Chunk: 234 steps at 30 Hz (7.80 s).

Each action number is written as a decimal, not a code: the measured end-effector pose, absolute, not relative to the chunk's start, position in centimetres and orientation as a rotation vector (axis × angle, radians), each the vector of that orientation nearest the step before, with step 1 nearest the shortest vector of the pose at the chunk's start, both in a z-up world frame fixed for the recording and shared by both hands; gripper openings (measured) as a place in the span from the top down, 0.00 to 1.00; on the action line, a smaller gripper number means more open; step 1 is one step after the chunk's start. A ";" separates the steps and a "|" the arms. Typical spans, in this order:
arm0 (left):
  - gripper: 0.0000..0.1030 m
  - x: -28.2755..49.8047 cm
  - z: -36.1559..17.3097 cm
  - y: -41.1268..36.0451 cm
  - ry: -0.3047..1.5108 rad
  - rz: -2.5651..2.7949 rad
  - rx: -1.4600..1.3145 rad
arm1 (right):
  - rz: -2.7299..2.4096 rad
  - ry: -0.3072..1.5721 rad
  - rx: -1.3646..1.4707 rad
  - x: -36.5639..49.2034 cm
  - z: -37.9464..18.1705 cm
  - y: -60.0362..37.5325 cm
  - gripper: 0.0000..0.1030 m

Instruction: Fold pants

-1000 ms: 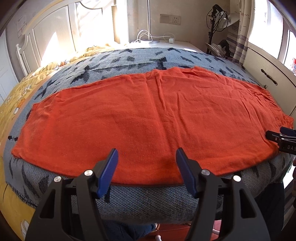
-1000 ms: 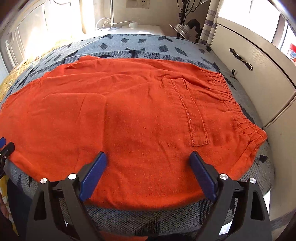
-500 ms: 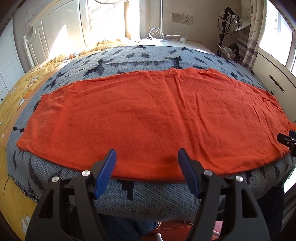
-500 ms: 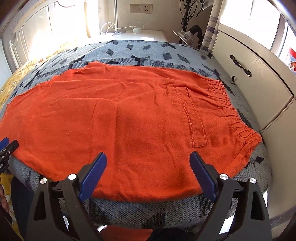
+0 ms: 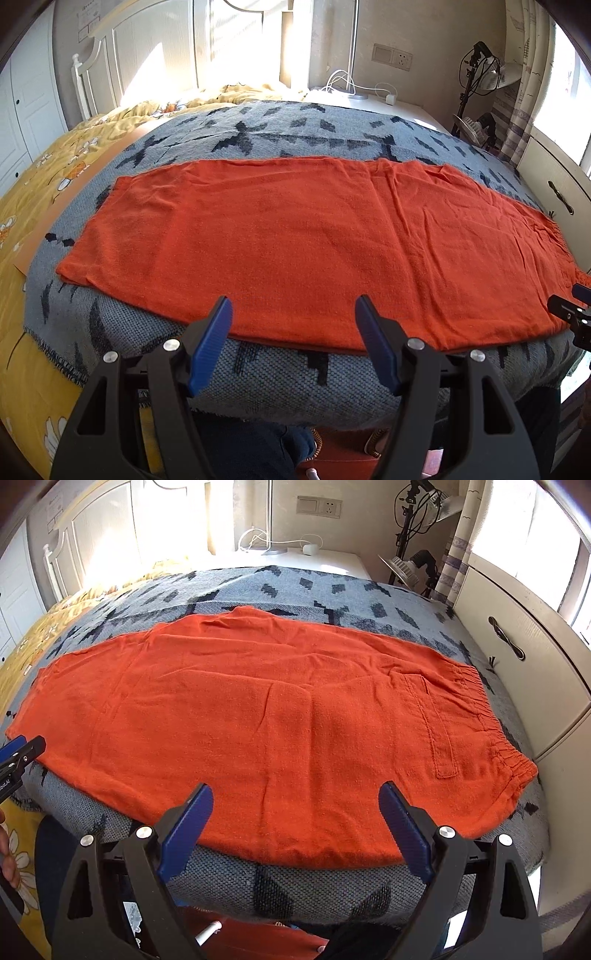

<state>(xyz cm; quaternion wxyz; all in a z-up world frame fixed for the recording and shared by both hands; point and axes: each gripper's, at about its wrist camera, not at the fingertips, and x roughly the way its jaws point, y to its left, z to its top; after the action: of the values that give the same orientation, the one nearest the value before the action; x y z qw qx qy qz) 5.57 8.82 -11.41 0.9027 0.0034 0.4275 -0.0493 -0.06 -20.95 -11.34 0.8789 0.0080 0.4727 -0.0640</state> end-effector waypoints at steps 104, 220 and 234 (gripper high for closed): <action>0.67 8.6 -20.7 41.8 0.772 -0.030 -1.472 | -0.100 1.050 0.054 -0.8 -13.2 -21.7 0.14; 0.90 1.9 -14.4 -13.2 0.518 -0.492 0.721 | 0.437 1.099 0.483 17.6 -14.3 -20.0 0.94; 0.38 2.3 -11.4 -8.1 0.583 -0.505 0.465 | 0.262 1.026 0.347 15.4 -10.2 -22.0 0.85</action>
<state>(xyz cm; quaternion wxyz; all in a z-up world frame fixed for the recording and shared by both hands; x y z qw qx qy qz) 2.35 -8.10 -11.40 0.9004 0.2248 0.2817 -0.2438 15.37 -21.95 -10.15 0.8489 0.1645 0.4867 0.1241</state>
